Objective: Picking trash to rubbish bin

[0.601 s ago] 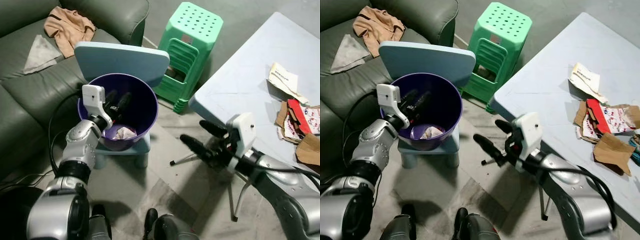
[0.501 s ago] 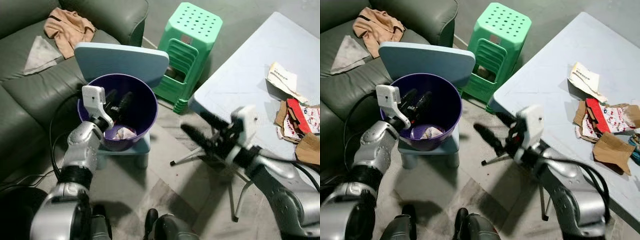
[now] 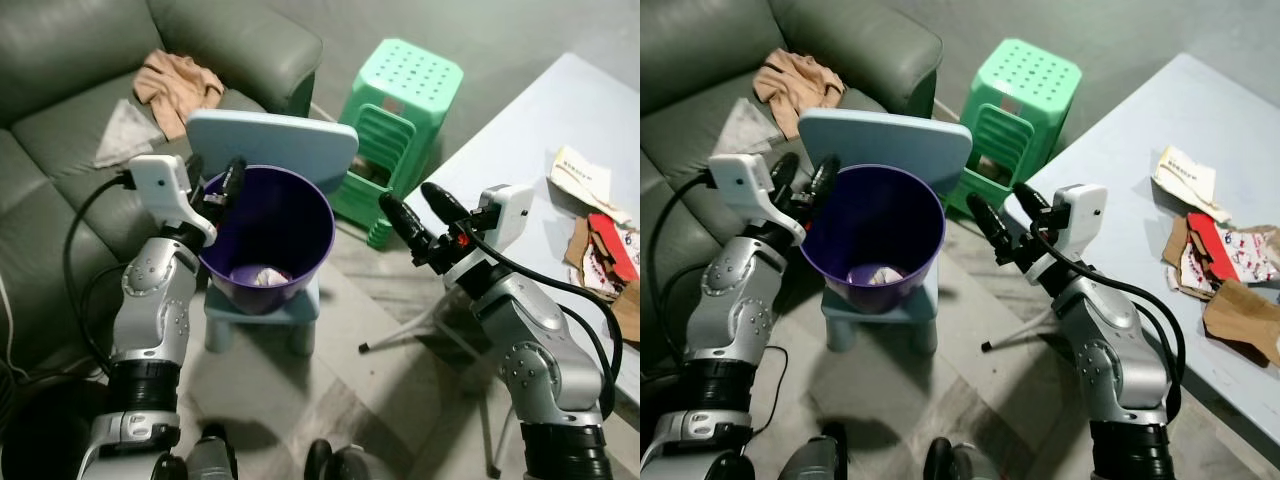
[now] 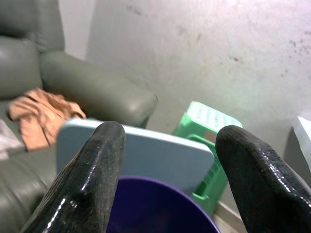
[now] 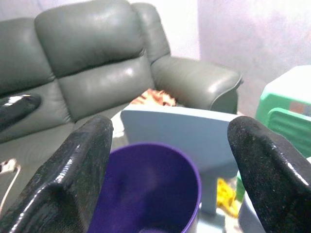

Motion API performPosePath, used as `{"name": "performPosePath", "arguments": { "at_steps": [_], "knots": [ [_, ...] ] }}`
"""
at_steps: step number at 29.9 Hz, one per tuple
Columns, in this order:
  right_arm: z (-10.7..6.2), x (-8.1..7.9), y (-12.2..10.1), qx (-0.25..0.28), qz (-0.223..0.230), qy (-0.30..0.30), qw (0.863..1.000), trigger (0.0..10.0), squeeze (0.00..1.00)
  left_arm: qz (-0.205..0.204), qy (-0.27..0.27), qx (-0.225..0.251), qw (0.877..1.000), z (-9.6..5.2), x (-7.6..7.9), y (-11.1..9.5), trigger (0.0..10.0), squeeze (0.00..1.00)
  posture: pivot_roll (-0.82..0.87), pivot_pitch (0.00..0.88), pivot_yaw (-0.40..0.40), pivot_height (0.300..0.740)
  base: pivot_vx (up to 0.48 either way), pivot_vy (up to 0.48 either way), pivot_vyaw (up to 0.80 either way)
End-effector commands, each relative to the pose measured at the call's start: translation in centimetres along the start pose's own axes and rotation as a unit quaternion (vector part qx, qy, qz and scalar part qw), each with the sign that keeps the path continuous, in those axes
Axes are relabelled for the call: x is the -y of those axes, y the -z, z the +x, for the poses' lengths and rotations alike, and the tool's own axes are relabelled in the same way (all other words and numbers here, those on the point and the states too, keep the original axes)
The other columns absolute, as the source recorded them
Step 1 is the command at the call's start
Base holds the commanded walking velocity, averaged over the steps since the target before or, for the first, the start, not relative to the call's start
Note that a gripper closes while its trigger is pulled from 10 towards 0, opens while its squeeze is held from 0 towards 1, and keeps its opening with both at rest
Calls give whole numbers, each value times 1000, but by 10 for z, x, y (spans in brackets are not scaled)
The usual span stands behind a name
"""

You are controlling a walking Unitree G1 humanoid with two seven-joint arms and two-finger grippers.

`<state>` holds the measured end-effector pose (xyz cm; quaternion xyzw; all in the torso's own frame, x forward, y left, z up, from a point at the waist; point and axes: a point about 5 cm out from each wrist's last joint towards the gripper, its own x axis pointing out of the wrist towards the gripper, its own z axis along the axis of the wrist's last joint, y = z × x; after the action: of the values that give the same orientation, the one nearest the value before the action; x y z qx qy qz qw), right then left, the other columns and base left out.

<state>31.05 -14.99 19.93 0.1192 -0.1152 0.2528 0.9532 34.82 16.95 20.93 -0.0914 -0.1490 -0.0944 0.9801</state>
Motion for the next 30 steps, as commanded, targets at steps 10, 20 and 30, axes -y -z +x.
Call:
{"name": "performPosePath", "arguments": {
  "at_steps": [10,20,30],
  "knots": [
    [-3,29,17,-7,-62,104,993,10000,0,16,-37,-36,999,-10,7,10,10000,0,130,19,-115,740,0,0,0],
    [-8,47,32,-39,-78,152,985,10000,0,42,-86,-68,993,-18,-3,29,10000,0,133,0,-118,740,0,0,-77],
    [-5,47,40,-42,-88,162,982,10000,0,43,-103,-73,991,-15,-5,34,10000,0,127,0,-131,740,0,0,-740]
  ]
}}
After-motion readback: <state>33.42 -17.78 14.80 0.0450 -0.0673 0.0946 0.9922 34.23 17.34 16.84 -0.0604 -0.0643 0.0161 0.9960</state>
